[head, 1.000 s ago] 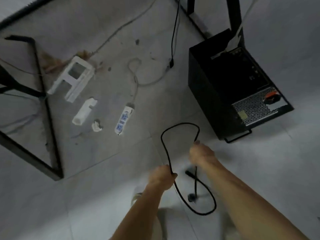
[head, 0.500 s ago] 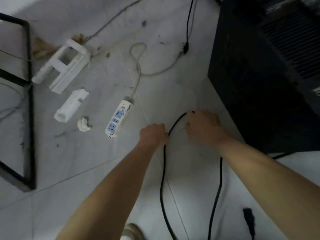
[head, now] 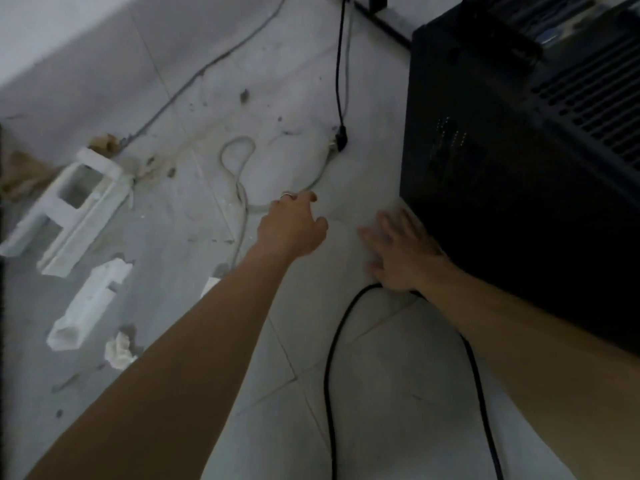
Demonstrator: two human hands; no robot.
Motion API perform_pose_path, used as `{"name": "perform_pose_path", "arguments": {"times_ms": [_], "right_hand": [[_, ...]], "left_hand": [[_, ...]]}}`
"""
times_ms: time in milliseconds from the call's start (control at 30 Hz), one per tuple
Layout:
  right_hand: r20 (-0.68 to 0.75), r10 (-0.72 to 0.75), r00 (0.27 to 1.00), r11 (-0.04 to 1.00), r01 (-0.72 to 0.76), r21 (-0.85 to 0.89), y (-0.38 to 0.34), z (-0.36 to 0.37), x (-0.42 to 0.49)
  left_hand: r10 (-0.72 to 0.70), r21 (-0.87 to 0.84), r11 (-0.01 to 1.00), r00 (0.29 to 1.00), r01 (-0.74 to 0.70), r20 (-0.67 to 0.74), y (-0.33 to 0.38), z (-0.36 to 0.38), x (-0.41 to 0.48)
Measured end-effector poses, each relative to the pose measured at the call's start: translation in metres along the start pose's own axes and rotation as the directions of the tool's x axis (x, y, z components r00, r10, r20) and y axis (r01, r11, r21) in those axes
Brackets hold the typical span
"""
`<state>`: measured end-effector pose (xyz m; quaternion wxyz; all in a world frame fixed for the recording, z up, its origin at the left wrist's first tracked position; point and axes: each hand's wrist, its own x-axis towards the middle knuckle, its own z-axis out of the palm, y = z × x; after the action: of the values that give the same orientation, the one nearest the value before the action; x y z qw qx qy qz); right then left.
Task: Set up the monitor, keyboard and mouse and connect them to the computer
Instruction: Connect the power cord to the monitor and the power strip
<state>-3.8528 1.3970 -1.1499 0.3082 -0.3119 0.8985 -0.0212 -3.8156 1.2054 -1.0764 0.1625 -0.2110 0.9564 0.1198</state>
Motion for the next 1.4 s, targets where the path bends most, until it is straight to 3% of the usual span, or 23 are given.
{"name": "perform_pose_path", "arguments": {"times_ms": [167, 333, 533, 700, 800, 867, 933, 967, 1067, 1133, 1200, 1233, 1300, 1333, 1400], "right_hand": [[-0.171, 0.028, 0.985, 1.0, -0.026, 0.015, 0.003, 0.032, 0.005], [-0.122, 0.056, 0.991, 0.998, -0.054, 0.014, 0.004, 0.029, 0.01], [-0.028, 0.079, 0.996, 0.996, -0.078, 0.032, 0.0, 0.018, 0.009], [0.011, 0.088, 0.996, 0.996, -0.089, 0.022, 0.0, 0.016, 0.009], [0.018, 0.086, 0.996, 0.995, -0.087, 0.039, -0.001, 0.012, 0.009], [0.047, 0.094, 0.994, 0.994, -0.096, 0.047, -0.003, 0.006, 0.008], [0.082, 0.112, 0.99, 0.993, -0.115, 0.038, -0.007, -0.002, 0.007], [0.1, 0.121, 0.988, 0.991, -0.125, 0.042, -0.009, -0.008, 0.011], [0.102, 0.17, 0.98, 0.967, -0.186, 0.173, -0.025, -0.031, 0.013], [-0.015, 0.218, 0.976, 0.903, -0.196, 0.382, -0.036, -0.037, 0.004], [-0.213, 0.213, 0.954, 0.857, -0.077, 0.51, -0.053, -0.028, -0.013], [-0.382, 0.165, 0.909, 0.889, 0.03, 0.456, -0.063, -0.021, -0.023], [-0.678, -0.06, 0.732, 0.957, 0.236, 0.17, -0.083, -0.004, -0.041], [-0.723, -0.201, 0.66, 0.953, 0.302, 0.01, -0.09, 0.0, -0.046], [-0.56, -0.505, 0.656, 0.863, 0.379, -0.335, -0.102, 0.003, -0.05]], "left_hand": [[0.05, 0.054, 0.997, 0.998, -0.048, -0.028, 0.01, 0.014, 0.066], [0.088, 0.046, 0.995, 0.996, -0.087, -0.029, 0.036, 0.01, 0.116], [0.098, 0.274, 0.951, 0.981, -0.142, 0.168, 0.044, 0.009, 0.158], [0.285, 0.36, 0.897, 0.958, -0.257, -0.024, 0.043, 0.005, 0.138], [0.304, 0.144, 0.95, 0.931, -0.279, -0.201, 0.038, 0.012, 0.105], [0.17, -0.176, 0.959, 0.945, -0.224, -0.279, 0.035, 0.018, 0.078], [-0.068, -0.579, 0.812, 0.974, -0.073, -0.218, 0.029, 0.024, 0.045], [-0.145, -0.696, 0.718, 0.976, -0.009, -0.162, 0.024, 0.028, 0.028], [-0.149, -0.746, 0.664, 0.986, 0.046, -0.072, 0.0, 0.047, -0.028], [-0.134, -0.761, 0.646, 0.99, 0.062, -0.033, -0.014, 0.06, -0.057], [-0.154, -0.751, 0.656, 0.987, 0.072, -0.039, -0.03, 0.07, -0.084], [-0.17, -0.733, 0.676, 0.984, 0.081, -0.049, -0.036, 0.073, -0.096], [-0.18, -0.692, 0.717, 0.981, 0.078, -0.076, -0.049, 0.075, -0.121], [-0.17, -0.665, 0.743, 0.982, 0.074, -0.081, -0.053, 0.074, -0.131], [-0.137, -0.598, 0.8, 0.985, 0.049, -0.102, -0.064, 0.069, -0.148]]}}
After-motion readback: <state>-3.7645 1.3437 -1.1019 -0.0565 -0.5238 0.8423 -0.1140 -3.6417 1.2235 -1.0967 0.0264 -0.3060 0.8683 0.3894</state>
